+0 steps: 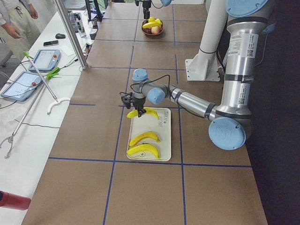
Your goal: Transfer all bananas from basket to plate
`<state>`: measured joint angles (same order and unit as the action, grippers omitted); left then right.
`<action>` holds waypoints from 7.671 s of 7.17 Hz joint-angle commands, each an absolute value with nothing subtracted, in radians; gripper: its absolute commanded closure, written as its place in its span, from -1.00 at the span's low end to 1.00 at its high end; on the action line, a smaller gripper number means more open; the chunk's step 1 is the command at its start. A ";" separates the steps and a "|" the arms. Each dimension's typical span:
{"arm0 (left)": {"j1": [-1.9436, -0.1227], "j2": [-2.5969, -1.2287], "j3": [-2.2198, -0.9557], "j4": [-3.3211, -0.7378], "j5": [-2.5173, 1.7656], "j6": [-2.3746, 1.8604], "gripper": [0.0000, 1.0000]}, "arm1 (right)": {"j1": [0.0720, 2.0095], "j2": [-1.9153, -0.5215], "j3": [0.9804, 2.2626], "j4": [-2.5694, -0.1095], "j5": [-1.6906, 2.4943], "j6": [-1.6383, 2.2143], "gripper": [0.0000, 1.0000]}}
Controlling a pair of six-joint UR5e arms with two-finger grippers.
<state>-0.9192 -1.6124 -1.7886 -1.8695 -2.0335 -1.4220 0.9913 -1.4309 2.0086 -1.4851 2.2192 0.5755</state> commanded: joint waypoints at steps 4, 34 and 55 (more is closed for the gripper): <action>-0.983 -1.513 -1.680 -2.097 -2.055 -1.268 -1.00 | 0.992 -1.431 2.006 -1.482 2.218 0.575 -0.98; -0.906 -1.786 -1.801 -2.249 -2.314 -1.533 -1.00 | 0.883 -1.407 2.013 -1.266 2.180 0.743 0.77; -0.656 -2.088 -1.732 -2.243 -1.848 -2.020 1.00 | 0.685 -1.037 1.967 -1.350 2.163 1.195 -0.98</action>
